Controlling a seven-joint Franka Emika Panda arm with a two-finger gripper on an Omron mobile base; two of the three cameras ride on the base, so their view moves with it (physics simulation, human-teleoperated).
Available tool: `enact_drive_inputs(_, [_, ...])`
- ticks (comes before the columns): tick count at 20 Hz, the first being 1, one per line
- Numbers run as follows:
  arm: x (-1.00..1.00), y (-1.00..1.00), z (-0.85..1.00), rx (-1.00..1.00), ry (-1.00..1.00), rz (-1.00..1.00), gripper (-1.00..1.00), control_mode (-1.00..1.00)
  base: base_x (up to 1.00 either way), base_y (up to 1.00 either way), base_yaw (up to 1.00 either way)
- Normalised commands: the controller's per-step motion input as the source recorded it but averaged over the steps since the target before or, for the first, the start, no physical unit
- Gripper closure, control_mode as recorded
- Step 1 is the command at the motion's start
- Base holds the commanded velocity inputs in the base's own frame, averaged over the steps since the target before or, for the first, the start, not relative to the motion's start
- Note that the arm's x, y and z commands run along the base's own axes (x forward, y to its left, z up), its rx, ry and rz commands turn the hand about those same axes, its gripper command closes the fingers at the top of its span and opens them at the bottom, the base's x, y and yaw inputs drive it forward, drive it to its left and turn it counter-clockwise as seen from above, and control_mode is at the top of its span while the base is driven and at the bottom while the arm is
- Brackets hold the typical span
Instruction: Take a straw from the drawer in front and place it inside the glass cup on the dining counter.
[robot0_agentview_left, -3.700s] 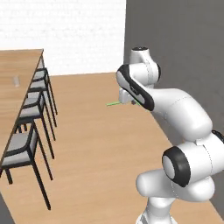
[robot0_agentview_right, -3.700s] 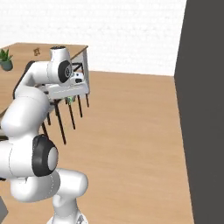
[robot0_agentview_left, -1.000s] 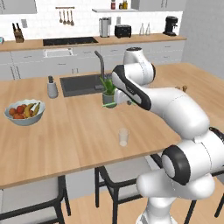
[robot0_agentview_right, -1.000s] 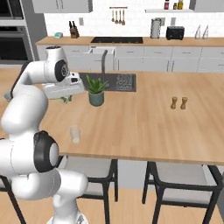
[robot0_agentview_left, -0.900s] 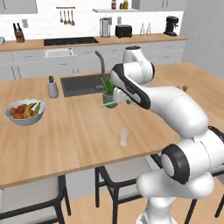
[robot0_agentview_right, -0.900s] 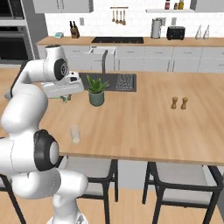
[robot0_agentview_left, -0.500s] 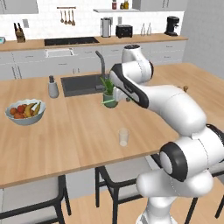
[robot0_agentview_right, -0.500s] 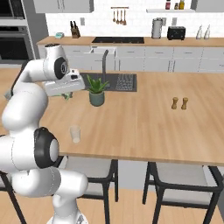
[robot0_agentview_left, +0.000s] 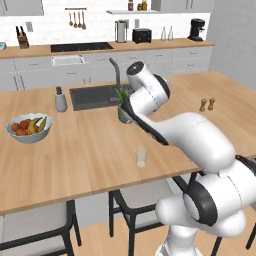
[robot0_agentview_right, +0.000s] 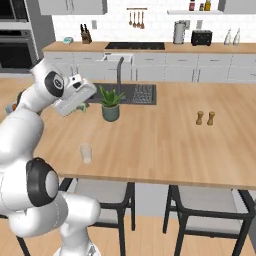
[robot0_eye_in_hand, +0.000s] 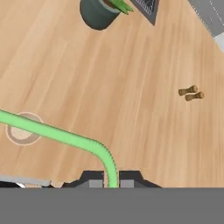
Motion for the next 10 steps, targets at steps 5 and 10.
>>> enact_drive_inputs(5, [0.0,-0.01,0.05,-0.53,0.0,-0.04,1.0,-1.0,0.0,0.0,0.0])
enact_drive_inputs(10, [0.0,0.0,0.0,-0.41,0.13,-0.04,1.0,-1.0,0.0,0.0,0.0])
